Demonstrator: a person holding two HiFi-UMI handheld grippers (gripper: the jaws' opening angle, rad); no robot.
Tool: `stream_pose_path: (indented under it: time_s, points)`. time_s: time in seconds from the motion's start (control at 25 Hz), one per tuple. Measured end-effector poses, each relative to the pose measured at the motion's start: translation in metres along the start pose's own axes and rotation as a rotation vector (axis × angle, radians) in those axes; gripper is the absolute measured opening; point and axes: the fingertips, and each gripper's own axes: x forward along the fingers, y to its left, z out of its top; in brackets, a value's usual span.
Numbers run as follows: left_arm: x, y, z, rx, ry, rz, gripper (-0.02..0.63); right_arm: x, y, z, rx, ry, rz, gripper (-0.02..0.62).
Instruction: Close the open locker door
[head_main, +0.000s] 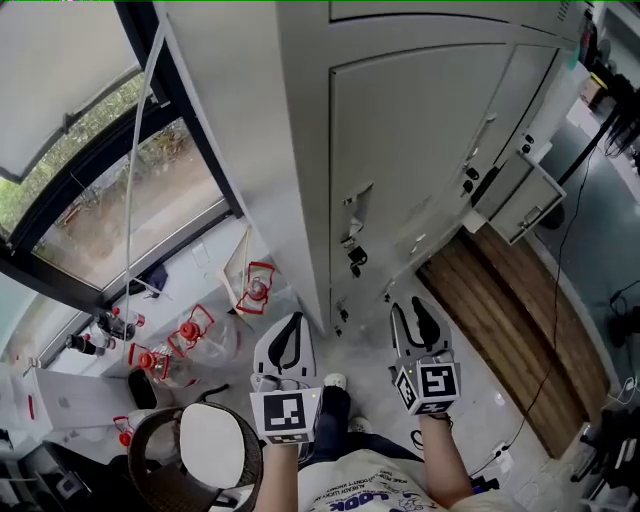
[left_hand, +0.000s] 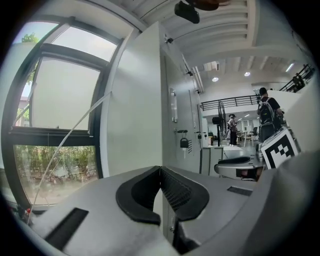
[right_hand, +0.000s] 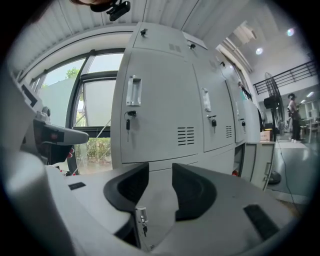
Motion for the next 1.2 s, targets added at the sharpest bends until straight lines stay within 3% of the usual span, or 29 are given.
stream_pose_path:
  time_s: [0.6, 0.92, 1.2]
  points:
    - [-0.040, -0.139, 0.038, 0.040, -0.092, -0.159, 0.005, -0.155, -0.098, 0.025, 0.004, -0.100, -0.210, 0.146]
    - [-0.010, -0.191, 0.060, 0.058, -0.121, -0.264, 0.005, -0.188, -0.148, 0.042, 0.015, -0.142, -0.320, 0.146]
    - [0.046, -0.237, 0.067, 0.059, -0.136, -0.352, 0.005, -0.190, -0.208, 0.047, 0.011, -0.168, -0.423, 0.146]
